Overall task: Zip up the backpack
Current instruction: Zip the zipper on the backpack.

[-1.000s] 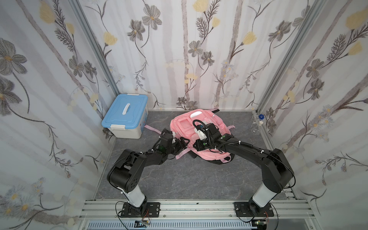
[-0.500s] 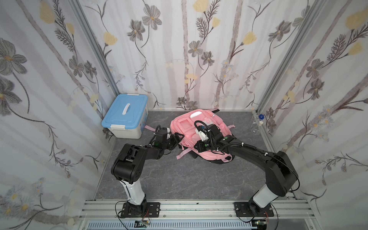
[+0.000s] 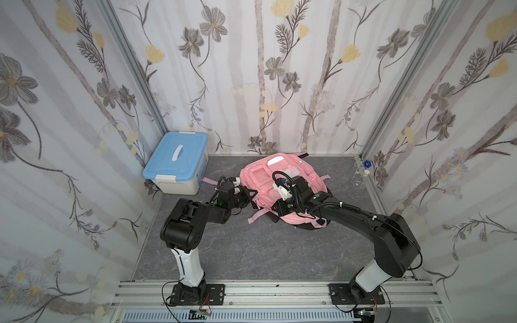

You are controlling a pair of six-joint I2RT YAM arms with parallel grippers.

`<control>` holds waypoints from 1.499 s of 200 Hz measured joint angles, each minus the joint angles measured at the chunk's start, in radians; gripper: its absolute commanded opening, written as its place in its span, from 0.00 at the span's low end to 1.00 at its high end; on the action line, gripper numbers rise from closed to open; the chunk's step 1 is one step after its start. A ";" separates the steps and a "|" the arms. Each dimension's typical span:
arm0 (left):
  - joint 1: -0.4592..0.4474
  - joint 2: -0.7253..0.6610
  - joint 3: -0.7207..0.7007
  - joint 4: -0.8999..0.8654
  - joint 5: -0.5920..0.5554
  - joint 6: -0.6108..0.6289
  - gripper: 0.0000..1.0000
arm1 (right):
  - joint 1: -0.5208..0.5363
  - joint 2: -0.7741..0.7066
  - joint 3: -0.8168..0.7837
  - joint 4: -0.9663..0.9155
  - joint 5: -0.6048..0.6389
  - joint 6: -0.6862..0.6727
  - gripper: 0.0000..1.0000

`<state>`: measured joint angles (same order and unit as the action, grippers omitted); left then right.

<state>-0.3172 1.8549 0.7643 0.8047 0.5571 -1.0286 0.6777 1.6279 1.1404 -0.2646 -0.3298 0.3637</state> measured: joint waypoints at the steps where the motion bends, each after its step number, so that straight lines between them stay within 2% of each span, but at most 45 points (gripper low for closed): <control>1: 0.000 0.000 0.000 0.000 0.000 0.000 0.00 | 0.000 0.000 0.000 0.000 0.000 0.000 0.02; 26: -0.001 0.000 -0.005 0.013 0.000 -0.002 0.00 | 0.001 0.000 0.008 -0.014 0.004 -0.019 0.11; 73: -0.005 -0.003 -0.005 0.008 -0.008 -0.003 0.00 | 0.001 0.029 0.034 -0.029 0.008 -0.034 0.10; 88: -0.007 -0.005 -0.005 0.006 -0.013 -0.003 0.00 | 0.001 0.037 0.044 -0.035 0.008 -0.041 0.00; 195: -0.012 -0.014 -0.003 -0.009 -0.027 -0.003 0.00 | 0.013 0.047 0.064 -0.039 -0.013 -0.047 0.00; 257: -0.018 -0.014 -0.003 -0.014 -0.038 -0.003 0.00 | 0.048 0.071 0.030 0.044 -0.014 -0.043 0.00; 300: -0.021 -0.027 -0.011 -0.016 -0.045 -0.003 0.00 | 0.069 0.072 0.006 0.100 0.073 -0.030 0.00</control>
<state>-0.3378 1.8278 0.7532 0.7883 0.5117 -1.0317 0.7471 1.6997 1.1469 -0.1642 -0.2565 0.3340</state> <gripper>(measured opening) 0.050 0.076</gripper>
